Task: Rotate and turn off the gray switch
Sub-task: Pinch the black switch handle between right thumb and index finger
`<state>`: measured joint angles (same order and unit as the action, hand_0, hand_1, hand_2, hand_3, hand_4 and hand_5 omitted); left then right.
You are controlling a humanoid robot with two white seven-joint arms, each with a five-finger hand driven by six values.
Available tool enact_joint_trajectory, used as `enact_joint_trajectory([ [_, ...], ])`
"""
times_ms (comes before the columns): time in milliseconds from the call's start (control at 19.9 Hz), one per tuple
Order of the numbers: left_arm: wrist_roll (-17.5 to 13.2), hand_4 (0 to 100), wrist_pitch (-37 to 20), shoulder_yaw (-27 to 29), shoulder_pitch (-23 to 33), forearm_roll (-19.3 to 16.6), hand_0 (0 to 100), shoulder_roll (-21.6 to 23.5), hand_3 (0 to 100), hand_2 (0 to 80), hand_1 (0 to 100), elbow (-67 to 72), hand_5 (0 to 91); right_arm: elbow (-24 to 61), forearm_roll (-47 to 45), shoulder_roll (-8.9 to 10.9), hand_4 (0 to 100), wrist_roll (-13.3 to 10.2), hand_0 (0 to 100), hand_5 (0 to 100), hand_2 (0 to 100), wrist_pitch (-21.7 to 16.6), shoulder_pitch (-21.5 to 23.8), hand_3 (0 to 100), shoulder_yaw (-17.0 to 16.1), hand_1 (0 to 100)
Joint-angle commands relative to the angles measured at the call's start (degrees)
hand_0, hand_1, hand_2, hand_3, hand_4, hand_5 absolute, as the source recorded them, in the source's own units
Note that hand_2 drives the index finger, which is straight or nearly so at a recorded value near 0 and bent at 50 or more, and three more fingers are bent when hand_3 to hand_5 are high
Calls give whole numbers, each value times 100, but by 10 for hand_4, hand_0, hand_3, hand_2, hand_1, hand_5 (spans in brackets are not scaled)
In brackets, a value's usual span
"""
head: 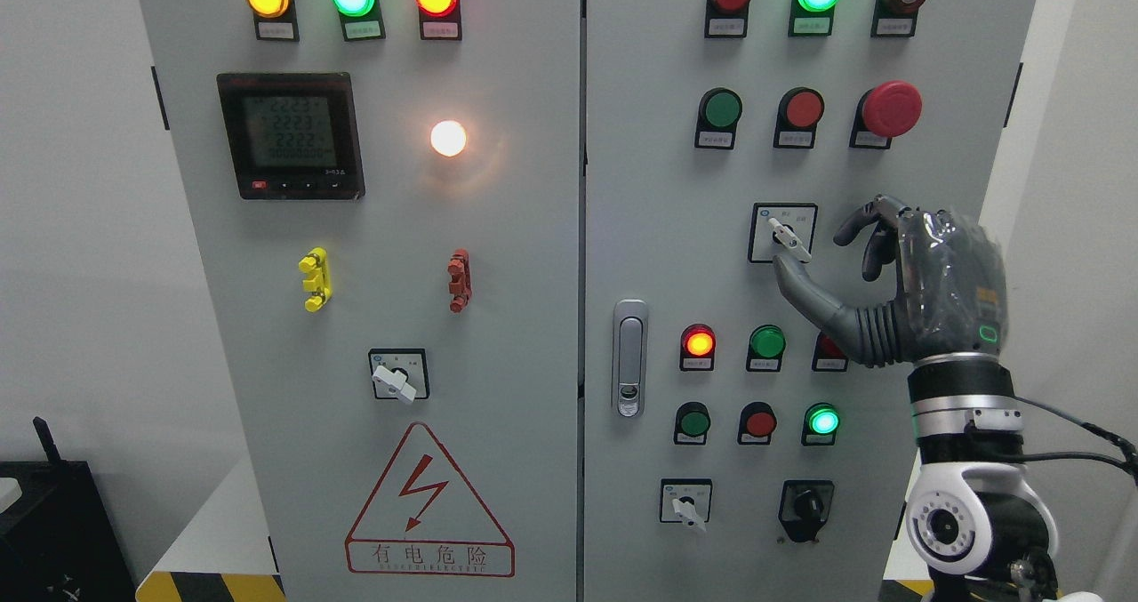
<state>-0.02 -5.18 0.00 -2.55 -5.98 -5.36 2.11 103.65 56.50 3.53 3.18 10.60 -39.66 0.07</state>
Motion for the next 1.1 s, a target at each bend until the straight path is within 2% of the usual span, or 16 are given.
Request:
enact_joint_trajectory([
  [0,2,0,0,185,0,0,120,-1,0,0,389,0,0,-82,10,-2,818,-1,27,889,585,3,-50,919,195,347],
  [150,2,0,0,185,0,0,120,-1,0,0,389,0,0,-82,71,-2,818,-1,33,888,587,21,-68,919,300,352],
  [451,2,0,0,185,0,0,120,-1,0,0,389,0,0,-91,89,-2,818,-1,59,886,600,82,-77,920,309,364],
  [702,2,0,0,185,0,0,120,-1,0,0,389,0,0,-117,89,-2,818,-1,136,887,622,91,-121,920,309,357],
  [1053,2,0,0,185,0,0,120,-1,0,0,389,0,0,-126,89,-2,819,7,169,892,627,91,-138,921,318,358],
])
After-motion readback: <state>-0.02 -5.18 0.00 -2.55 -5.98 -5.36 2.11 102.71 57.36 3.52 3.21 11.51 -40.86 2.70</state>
